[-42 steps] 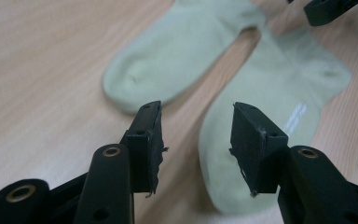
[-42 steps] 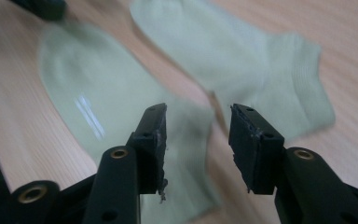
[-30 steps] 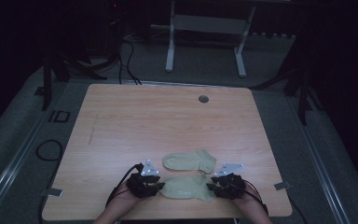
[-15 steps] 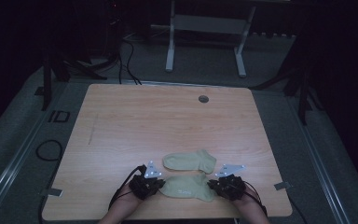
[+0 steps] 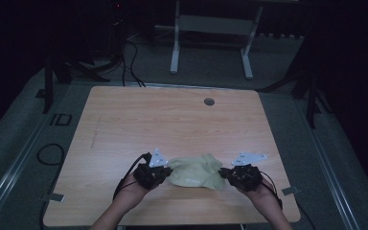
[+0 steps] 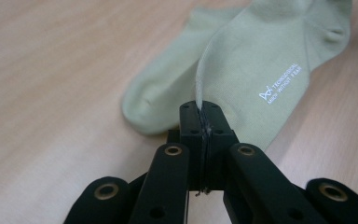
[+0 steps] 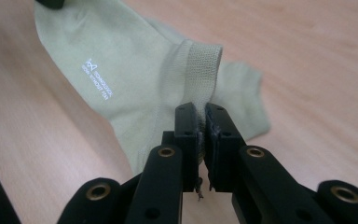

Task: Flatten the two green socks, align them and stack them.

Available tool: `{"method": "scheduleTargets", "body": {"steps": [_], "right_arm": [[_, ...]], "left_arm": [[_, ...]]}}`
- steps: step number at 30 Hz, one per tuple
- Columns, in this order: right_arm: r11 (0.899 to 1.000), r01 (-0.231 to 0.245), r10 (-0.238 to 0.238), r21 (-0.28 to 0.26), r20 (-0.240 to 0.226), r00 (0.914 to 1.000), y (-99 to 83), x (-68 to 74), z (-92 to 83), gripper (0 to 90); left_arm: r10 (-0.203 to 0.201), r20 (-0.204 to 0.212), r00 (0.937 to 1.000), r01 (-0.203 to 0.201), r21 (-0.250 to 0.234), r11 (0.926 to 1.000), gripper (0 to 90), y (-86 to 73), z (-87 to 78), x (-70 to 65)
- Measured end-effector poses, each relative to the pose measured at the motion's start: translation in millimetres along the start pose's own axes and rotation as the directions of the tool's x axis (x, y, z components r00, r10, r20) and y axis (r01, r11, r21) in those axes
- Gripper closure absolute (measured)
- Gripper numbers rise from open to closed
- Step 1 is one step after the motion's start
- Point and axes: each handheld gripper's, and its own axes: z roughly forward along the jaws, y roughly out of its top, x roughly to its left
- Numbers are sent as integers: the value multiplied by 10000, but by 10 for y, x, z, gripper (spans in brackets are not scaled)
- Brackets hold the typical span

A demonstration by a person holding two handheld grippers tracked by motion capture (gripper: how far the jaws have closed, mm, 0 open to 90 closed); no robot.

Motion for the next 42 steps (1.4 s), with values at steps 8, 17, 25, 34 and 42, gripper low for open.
{"method": "scheduleTargets", "body": {"steps": [8, 17, 25, 34, 42], "right_arm": [[9993, -256, 247, 284, 295, 9993, 212, -257, 43, 844], [9920, -921, 921, 866, 43, 9957, 170, -426, 405, 844], [9842, -970, 900, 1483, 534, 9945, 66, -485, 687, 835], [9823, -903, 784, 1642, 775, 9939, 41, -512, 758, 824], [9879, -1071, 1000, 1125, 670, 9927, 138, -500, 584, 675]], "left_arm": [[-170, -111, 9998, 170, 9, 9999, 890, 157, 82, 118], [-852, -57, 9964, 853, 548, 9948, 889, 62, 357, 340], [-853, -256, 9960, 877, 1155, 9894, 888, 26, 585, 376], [-973, -335, 9947, 1008, 1295, 9864, 879, -18, 713, 394], [-1296, -462, 9905, 1304, 159, 9913, 566, 62, 468, 412]]}}
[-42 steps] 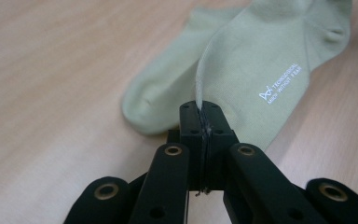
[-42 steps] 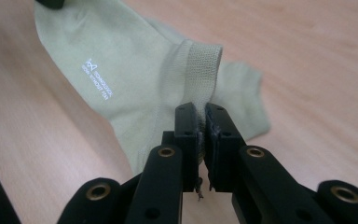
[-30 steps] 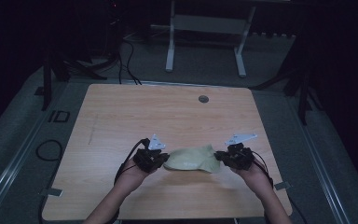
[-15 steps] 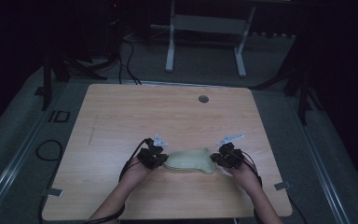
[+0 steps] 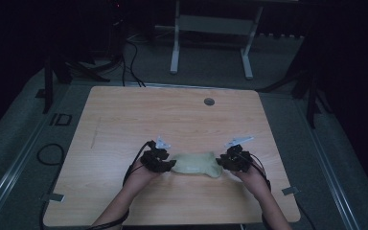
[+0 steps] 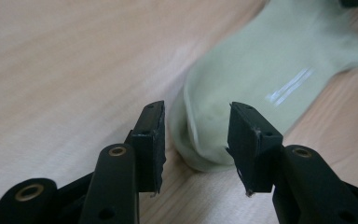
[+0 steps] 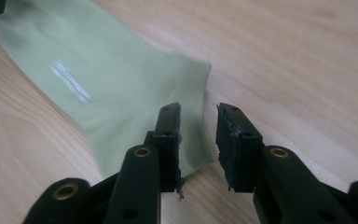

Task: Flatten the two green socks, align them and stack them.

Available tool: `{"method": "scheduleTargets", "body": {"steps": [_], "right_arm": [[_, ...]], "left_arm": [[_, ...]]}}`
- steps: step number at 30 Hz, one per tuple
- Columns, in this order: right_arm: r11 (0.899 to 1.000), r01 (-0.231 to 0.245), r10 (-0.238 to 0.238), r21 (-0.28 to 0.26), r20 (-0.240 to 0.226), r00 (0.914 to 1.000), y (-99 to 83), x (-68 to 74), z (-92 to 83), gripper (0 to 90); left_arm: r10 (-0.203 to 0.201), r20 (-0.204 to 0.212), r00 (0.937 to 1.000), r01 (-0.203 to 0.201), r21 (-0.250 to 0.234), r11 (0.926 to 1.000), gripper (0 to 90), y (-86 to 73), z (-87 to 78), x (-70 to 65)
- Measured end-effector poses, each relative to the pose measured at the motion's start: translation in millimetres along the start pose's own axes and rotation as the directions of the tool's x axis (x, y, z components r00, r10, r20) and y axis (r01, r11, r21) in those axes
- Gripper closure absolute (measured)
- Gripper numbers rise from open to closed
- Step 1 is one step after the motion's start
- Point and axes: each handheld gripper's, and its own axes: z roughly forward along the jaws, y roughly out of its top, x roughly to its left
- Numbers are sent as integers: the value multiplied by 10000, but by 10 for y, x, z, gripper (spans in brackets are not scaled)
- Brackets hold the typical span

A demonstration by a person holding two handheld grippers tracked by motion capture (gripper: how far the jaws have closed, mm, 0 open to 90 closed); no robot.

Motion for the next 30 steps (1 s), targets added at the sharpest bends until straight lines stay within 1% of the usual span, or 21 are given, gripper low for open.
{"method": "scheduleTargets", "body": {"steps": [2, 3, 4, 5, 6, 8, 9, 12, 13, 15, 16, 18, 19, 20, 21, 22, 24, 25, 26, 28, 30], "right_arm": [[9998, 33, -34, -178, -78, 10000, 31, 19, -55, 676], [9995, 164, -164, -258, -11, 9999, 42, 35, -72, 687], [9994, 194, -193, -281, 44, 9998, 51, 54, -77, 719], [9993, 270, -268, -265, 51, 9996, 57, 68, -72, 765], [9988, 414, -412, -263, 85, 9991, 58, 80, -59, 792], [9986, 502, -500, -145, 151, 9986, 54, 100, -14, 816], [9988, 487, -486, -85, 128, 9987, 49, 106, 11, 815], [9984, 547, -549, 119, 115, 9984, 23, 111, 103, 760], [9978, 619, -624, 215, 214, 9978, 14, 112, 130, 753], [9971, 665, -676, 357, 306, 9972, 0, 110, 173, 721], [9964, 736, -754, 427, 402, 9963, -9, 105, 195, 711], [9957, 832, -851, 413, 442, 9954, -26, 103, 218, 696], [9959, 815, -832, 386, 446, 9955, -30, 107, 224, 671], [9950, 923, -939, 371, 431, 9946, -35, 114, 235, 643], [9937, 1056, -1072, 366, 440, 9933, -39, 124, 245, 614], [9925, 1159, -1177, 387, 500, 9918, -40, 138, 256, 598], [9885, 1442, -1472, 461, 709, 9866, -33, 168, 276, 588], [9871, 1526, -1560, 475, 768, 9848, -28, 181, 281, 586], [9867, 1559, -1592, 454, 799, 9840, -27, 186, 284, 585], [9881, 1489, -1515, 375, 808, 9851, -37, 186, 285, 580], [9901, 1358, -1382, 346, 774, 9874, -43, 167, 283, 523]], "left_arm": [[80, -195, 9998, -86, -330, 9994, 577, 32, -88, -15], [147, -216, 9997, -157, -472, 9988, 664, 44, -116, -34], [236, -150, 9996, -245, -593, 9979, 736, 55, -125, -60], [411, -61, 9991, -414, -589, 9974, 815, 63, -117, -87], [585, -41, 9983, -586, -456, 9972, 871, 71, -86, -117], [767, -53, 9970, -768, -170, 9969, 893, 71, 10, -170], [851, -193, 9962, -853, -72, 9963, 893, 65, 62, -185], [616, -323, 9976, -613, 107, 9981, 889, 24, 193, -155], [559, -285, 9980, -555, 170, 9983, 883, 13, 218, -139], [539, -442, 9976, -525, 314, 9981, 852, -23, 275, -110], [510, -411, 9979, -494, 372, 9981, 843, -43, 300, -99], [676, -412, 9969, -657, 473, 9967, 787, -84, 337, -98], [623, -389, 9973, -608, 381, 9974, 781, -96, 336, -96], [496, -179, 9986, -490, 313, 9983, 755, -103, 337, -90], [549, -26, 9985, -548, 311, 9980, 698, -108, 339, -90], [704, 6, 9975, -704, 316, 9970, 653, -111, 341, -105], [1061, -106, 9943, -1056, 399, 9936, 584, -114, 345, -151], [1153, -133, 9932, -1147, 376, 9927, 561, -120, 348, -171], [1214, -171, 9925, -1208, 331, 9921, 538, -130, 350, -181], [1112, -162, 9937, -1109, 179, 9937, 520, -149, 352, -190], [1167, -98, 9931, -1166, 131, 9931, 476, -162, 343, -197]]}}
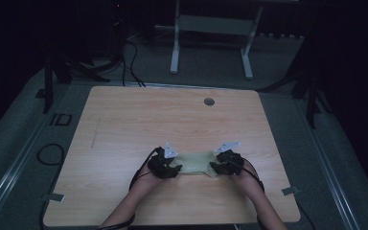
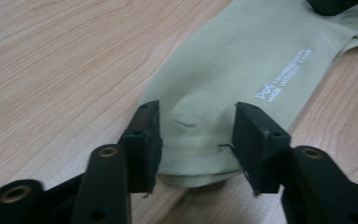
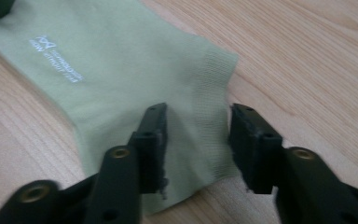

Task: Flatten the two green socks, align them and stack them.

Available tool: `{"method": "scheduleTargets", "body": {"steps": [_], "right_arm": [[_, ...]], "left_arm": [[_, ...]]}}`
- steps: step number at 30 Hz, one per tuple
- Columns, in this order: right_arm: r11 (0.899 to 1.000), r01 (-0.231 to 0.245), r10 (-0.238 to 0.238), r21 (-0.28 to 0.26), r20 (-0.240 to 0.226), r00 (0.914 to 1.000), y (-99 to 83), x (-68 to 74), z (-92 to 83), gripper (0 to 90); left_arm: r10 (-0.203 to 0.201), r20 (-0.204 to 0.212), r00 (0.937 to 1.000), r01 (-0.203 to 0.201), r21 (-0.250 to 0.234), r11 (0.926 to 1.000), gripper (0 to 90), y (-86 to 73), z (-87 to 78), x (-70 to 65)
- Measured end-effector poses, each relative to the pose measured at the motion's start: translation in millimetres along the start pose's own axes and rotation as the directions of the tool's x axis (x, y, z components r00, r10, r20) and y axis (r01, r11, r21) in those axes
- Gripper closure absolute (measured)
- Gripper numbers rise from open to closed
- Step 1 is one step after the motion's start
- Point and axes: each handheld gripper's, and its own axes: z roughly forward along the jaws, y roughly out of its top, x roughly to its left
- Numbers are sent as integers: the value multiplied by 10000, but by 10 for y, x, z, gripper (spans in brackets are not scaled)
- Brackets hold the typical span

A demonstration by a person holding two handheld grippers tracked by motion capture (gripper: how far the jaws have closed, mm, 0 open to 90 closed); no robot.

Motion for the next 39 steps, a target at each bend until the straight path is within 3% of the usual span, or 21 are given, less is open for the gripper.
{"method": "scheduleTargets", "body": {"steps": [2, 4, 7, 9, 11, 13, 17, 22, 29, 35, 39], "right_arm": [[9997, -204, 206, 115, -164, 9997, 9, -29, -4, 498], [9999, -92, 93, 87, -92, 9999, 24, -33, -29, 477], [9990, -389, 376, -215, -584, 9976, 53, -45, -91, 400], [9971, -612, 573, -457, -829, 9949, 72, -56, -133, 330], [9916, -1074, 982, -722, -1204, 9879, 84, -79, -175, 269], [9859, -1343, 1177, -997, -1567, 9806, 80, -99, -215, 152], [9802, -1447, 1240, -1350, -1506, 9808, 58, -102, -288, 125], [9794, -1352, 1109, -1500, -1597, 9809, 22, -91, -330, 126], [9756, -1423, 1212, -1671, -1301, 9841, -30, -127, -362, 133], [9710, -1595, 1410, -1783, -1122, 9836, -91, -157, -362, 134], [9667, -1658, 1485, -1947, -1004, 9838, -151, -167, -361, 134]], "left_arm": [[-91, 182, 9998, 94, -190, 9998, 468, -16, -31, 7], [-413, 466, 9981, 430, -350, 9985, 440, -27, -81, 32], [-796, 645, 9947, 840, -673, 9942, 377, -46, -175, 52], [-906, 804, 9926, 961, -670, 9931, 290, -57, -223, 56], [-882, 738, 9934, 938, -764, 9927, 245, -77, -283, 55], [-926, 718, 9931, 980, -767, 9922, 175, -101, -334, 69], [-985, 190, 9950, 1001, -1208, 9876, 76, -152, -432, 103], [-868, -383, 9955, 800, -1528, 9850, 60, -200, -532, 114], [-795, -403, 9960, 731, -1399, 9875, 27, -259, -587, 88], [-1174, -203, 9929, 1136, -1343, 9844, 27, -272, -599, 118], [-1339, -339, 9904, 1279, -1417, 9816, 28, -271, -593, 124]]}}
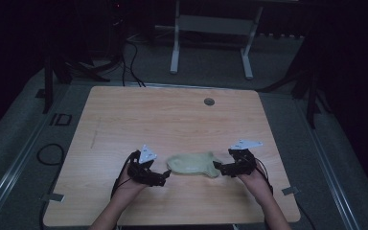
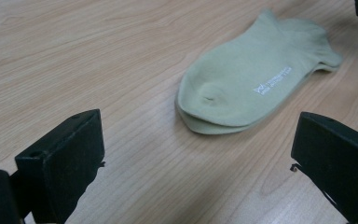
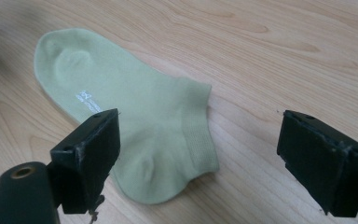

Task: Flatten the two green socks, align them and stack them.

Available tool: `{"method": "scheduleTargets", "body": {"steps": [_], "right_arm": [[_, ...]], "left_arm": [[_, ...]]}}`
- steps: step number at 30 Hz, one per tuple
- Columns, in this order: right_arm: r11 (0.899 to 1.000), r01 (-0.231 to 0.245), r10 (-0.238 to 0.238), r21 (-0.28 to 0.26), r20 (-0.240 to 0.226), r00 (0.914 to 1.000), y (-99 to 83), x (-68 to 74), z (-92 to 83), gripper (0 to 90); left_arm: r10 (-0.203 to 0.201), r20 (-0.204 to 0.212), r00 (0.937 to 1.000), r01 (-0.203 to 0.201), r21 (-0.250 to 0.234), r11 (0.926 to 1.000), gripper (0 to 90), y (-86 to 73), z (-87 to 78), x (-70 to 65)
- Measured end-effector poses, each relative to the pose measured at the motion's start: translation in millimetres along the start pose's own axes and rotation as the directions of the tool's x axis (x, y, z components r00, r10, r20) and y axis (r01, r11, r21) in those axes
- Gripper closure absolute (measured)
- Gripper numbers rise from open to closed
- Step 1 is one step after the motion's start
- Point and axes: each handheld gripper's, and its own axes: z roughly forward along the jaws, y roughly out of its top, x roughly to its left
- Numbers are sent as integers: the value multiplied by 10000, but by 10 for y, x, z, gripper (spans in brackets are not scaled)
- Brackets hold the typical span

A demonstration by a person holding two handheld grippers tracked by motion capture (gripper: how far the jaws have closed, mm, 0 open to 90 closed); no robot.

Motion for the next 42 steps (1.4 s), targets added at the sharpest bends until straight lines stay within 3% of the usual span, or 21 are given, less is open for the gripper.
{"method": "scheduleTargets", "body": {"steps": [8, 12, 27, 42], "right_arm": [[9999, -119, 120, -116, 61, 9999, -114, -66, -41, 134], [9992, -331, 337, -233, 259, 9991, -207, -164, -120, 134], [9968, -754, 769, -255, 665, 9948, -430, -388, -352, 137], [9919, -1178, 1220, -482, 975, 9877, -647, -508, -592, 137]], "left_arm": [[-162, -290, 9994, 157, -166, 9997, 28, -39, -24, 59], [-447, -411, 9982, 438, -230, 9988, 28, -73, -69, 118], [-1117, -783, 9906, 1091, -378, 9933, 30, -324, -347, 402], [-1682, -1528, 9738, 1594, -683, 9848, 30, -641, -646, 632]]}}
